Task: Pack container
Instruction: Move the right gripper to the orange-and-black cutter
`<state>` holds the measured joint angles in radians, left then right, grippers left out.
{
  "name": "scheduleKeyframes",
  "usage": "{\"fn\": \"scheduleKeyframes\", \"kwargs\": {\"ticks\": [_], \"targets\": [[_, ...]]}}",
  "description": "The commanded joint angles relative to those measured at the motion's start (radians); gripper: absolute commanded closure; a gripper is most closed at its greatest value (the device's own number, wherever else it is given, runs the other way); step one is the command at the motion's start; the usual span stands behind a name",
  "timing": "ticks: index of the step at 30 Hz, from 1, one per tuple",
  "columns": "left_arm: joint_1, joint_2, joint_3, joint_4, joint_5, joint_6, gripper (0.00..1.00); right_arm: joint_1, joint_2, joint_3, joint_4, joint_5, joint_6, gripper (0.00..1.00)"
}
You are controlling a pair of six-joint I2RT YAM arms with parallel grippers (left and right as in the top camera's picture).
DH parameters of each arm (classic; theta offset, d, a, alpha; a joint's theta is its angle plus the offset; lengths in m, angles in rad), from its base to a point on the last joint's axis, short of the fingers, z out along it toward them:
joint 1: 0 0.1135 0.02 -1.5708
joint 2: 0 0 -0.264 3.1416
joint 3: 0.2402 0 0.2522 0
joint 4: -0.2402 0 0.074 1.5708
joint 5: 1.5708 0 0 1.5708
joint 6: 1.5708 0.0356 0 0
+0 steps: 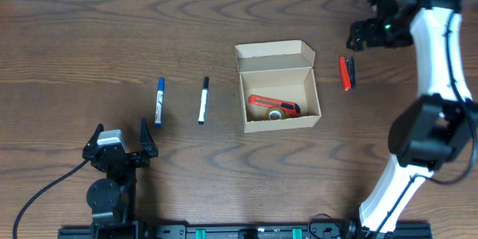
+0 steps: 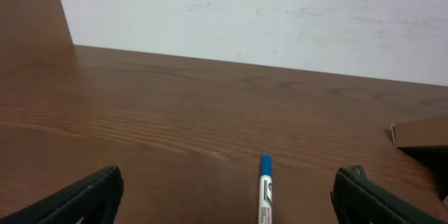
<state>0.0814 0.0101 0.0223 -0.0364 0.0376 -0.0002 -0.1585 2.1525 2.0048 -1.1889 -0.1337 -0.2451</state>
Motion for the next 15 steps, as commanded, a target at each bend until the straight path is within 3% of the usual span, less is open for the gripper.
{"fn": "scheduleKeyframes", "kwargs": {"ticks": [1, 15], "targets": [[-0.003, -0.006, -0.018, -0.040, -0.019, 0.000, 0.05, 0.021, 0.042, -0.005, 0.018, 0.138, 0.080, 0.01], [-0.003, -0.006, -0.018, -0.040, -0.019, 0.000, 0.05, 0.035, 0.092, -0.016, 0.036, 0.158, 0.117, 0.01]]}}
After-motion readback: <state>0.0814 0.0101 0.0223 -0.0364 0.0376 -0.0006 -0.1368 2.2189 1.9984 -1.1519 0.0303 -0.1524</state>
